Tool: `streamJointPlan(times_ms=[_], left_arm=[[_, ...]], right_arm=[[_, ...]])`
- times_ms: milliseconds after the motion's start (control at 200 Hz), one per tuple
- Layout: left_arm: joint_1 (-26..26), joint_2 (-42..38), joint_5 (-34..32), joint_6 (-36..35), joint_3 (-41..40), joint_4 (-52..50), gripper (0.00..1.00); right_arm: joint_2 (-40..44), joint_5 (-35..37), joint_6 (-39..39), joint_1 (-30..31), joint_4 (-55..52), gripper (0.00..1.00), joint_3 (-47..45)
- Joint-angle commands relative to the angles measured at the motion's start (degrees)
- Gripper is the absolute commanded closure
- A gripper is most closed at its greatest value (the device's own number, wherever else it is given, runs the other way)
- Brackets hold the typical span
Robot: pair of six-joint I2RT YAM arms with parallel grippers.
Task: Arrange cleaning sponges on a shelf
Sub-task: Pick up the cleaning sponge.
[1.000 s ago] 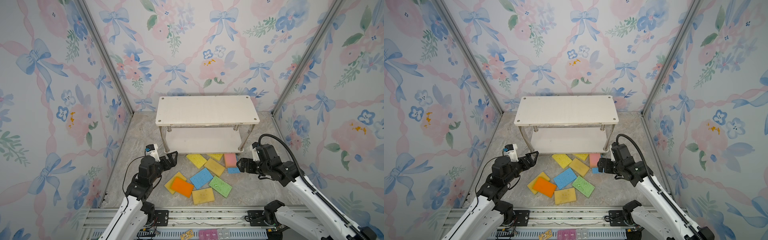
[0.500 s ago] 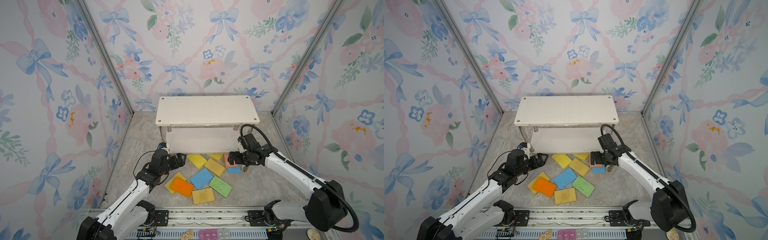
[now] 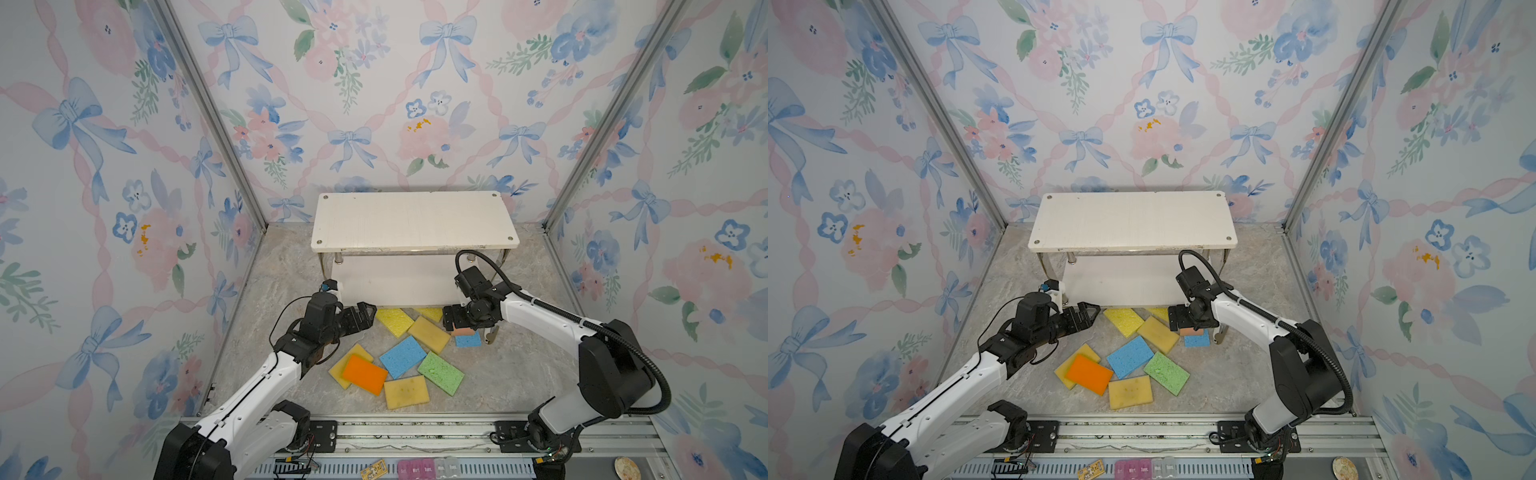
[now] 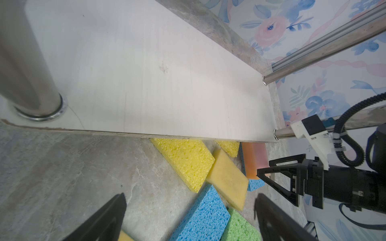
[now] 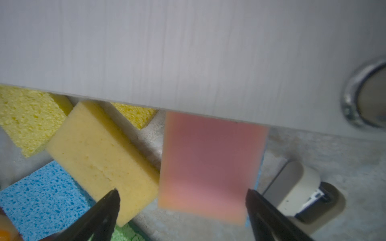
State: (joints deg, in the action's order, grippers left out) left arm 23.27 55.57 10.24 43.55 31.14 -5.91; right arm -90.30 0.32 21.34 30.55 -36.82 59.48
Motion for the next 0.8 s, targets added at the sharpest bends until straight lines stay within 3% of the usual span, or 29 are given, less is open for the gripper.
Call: streamJointPlan(times_ms=[0, 370, 605, 790], left_arm=[[0.3, 0.2, 0.9, -1.0, 0.9, -0.3, 0.02], [0.3, 0.3, 0.7, 0.3, 0.5, -0.3, 0.02], [0.4, -0.4, 0.0, 1.1, -0.3, -0.2, 0.02], [0.4, -1.1, -0.3, 2.8, -0.9, -0.3, 0.02]], right_arm=[[-1.2, 2.7, -0.9, 0.7, 0.2, 0.02, 1.4], [-1.8, 6.7, 0.1, 0.8, -0.2, 0.03, 1.2], [-3.1, 4.7, 0.3, 0.8, 2.1, 0.03, -0.6], [-5.7, 3.6, 0.7, 0.7, 3.3, 0.11, -0.1]])
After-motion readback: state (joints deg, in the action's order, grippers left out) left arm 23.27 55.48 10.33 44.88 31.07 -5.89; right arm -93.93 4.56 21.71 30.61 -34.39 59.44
